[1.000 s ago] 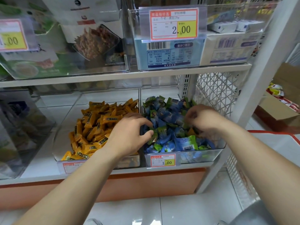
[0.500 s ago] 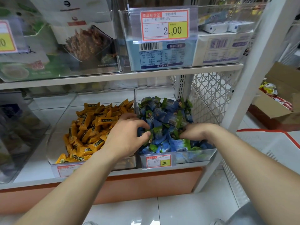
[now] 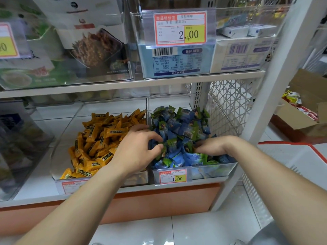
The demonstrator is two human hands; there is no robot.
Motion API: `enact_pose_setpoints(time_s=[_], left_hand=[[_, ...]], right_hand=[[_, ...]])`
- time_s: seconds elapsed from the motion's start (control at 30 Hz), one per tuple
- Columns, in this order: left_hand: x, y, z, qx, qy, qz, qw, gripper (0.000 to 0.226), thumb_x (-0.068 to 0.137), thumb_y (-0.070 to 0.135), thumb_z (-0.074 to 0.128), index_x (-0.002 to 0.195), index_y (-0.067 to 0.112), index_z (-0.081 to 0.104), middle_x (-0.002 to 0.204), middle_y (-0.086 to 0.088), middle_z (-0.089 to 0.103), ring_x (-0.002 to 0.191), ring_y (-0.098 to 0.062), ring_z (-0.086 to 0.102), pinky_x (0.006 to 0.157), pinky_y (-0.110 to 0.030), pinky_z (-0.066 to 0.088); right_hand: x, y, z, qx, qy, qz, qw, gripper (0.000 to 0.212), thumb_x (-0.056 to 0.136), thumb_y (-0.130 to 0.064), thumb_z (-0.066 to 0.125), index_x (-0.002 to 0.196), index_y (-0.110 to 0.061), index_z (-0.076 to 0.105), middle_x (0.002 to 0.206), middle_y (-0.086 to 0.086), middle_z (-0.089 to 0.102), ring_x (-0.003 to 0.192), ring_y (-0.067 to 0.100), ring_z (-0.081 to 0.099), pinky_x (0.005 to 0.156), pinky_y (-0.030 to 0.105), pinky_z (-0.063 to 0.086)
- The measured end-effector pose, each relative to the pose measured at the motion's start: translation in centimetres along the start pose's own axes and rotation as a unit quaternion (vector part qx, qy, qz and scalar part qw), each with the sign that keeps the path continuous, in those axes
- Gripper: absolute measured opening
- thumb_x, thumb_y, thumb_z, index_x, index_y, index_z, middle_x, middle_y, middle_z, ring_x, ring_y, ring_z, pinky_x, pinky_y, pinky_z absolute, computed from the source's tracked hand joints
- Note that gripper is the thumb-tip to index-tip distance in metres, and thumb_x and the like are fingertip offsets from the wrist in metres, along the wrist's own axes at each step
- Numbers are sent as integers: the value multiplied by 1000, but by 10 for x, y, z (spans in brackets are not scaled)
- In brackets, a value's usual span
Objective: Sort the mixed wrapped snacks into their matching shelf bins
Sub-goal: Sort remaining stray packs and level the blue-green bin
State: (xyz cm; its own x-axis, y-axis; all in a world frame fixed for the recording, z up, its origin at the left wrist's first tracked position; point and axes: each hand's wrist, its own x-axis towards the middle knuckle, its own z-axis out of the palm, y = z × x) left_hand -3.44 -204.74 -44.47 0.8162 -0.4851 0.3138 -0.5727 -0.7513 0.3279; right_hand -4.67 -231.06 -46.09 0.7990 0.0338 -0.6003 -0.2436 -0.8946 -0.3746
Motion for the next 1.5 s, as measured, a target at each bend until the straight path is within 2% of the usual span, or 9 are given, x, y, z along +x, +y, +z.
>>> enact_pose_setpoints(time_s=[0.17, 0.37, 0.57, 0.67, 0.97, 1.1, 1.23, 1.33, 1.5], left_hand=[[2, 0, 0, 0, 9, 4, 1000, 22, 89, 46, 63, 106, 35, 73, 113, 12, 68, 127, -10, 45, 96, -35, 44], [8, 6, 0, -18, 43, -7, 999, 25, 91, 44, 60, 111, 35, 69, 114, 14, 69, 112, -11, 59, 90, -31, 49], [11, 30, 10, -57, 60, -27, 996, 69, 84, 68, 51, 144, 36, 40, 135, 7, 59, 123, -16, 54, 95, -34, 49], [15, 47, 20, -157, 62, -46, 985, 84, 77, 74, 53, 149, 37, 30, 142, 7, 49, 113, 3, 52, 94, -28, 46], [28, 43, 20, -240, 93, -67, 964, 68, 75, 41, 79, 135, 39, 48, 129, 0, 42, 106, -21, 62, 91, -39, 56], [31, 47, 13, -281, 72, -87, 953, 74, 69, 33, 88, 135, 28, 53, 131, 0, 42, 106, -16, 62, 95, -30, 54], [29, 48, 5, -275, 89, -103, 952, 65, 73, 29, 86, 130, 22, 58, 120, 3, 61, 84, 5, 64, 70, -3, 45], [25, 44, -1, -246, 125, -106, 955, 44, 79, 29, 80, 120, 23, 65, 111, 7, 67, 90, -2, 65, 75, -9, 49], [18, 39, -5, -260, 172, -103, 945, 33, 87, 28, 73, 119, 22, 70, 107, 11, 71, 92, 10, 62, 80, -1, 42]], right_hand=[[-6, 6, -10, 82, 149, -41, 985, 22, 93, -49, 61, 100, -29, 65, 94, -2, 65, 80, 10, 59, 58, 23, 51], [-15, -5, -21, 296, 261, -146, 907, 13, 97, -46, 57, 96, -35, 65, 92, -4, 65, 83, 14, 62, 54, 27, 54], [-12, -32, -9, 504, 186, -221, 814, 17, 100, -30, 56, 96, -22, 70, 85, 5, 74, 75, 18, 69, 60, 28, 53], [-9, -42, -5, 544, 160, -221, 793, 22, 100, -33, 55, 103, -17, 70, 87, 11, 72, 81, 25, 68, 70, 39, 55], [-11, -51, -3, 640, 117, -229, 724, 34, 100, -28, 54, 122, -4, 63, 103, 22, 68, 89, 29, 67, 73, 42, 54], [-14, -55, -1, 665, 106, -232, 702, 36, 103, -26, 48, 124, 0, 61, 102, 25, 67, 89, 33, 67, 81, 47, 53], [-19, -61, 3, 675, 102, -216, 698, 36, 104, -28, 43, 119, -2, 64, 104, 21, 69, 90, 30, 67, 71, 37, 56], [-24, -69, 4, 698, 97, -208, 678, 39, 104, -22, 42, 127, 4, 59, 119, 27, 64, 104, 35, 64, 90, 43, 54], [-29, -85, 9, 683, 117, -224, 685, 37, 105, -24, 42, 125, 2, 60, 117, 23, 68, 108, 37, 67, 83, 46, 58]])
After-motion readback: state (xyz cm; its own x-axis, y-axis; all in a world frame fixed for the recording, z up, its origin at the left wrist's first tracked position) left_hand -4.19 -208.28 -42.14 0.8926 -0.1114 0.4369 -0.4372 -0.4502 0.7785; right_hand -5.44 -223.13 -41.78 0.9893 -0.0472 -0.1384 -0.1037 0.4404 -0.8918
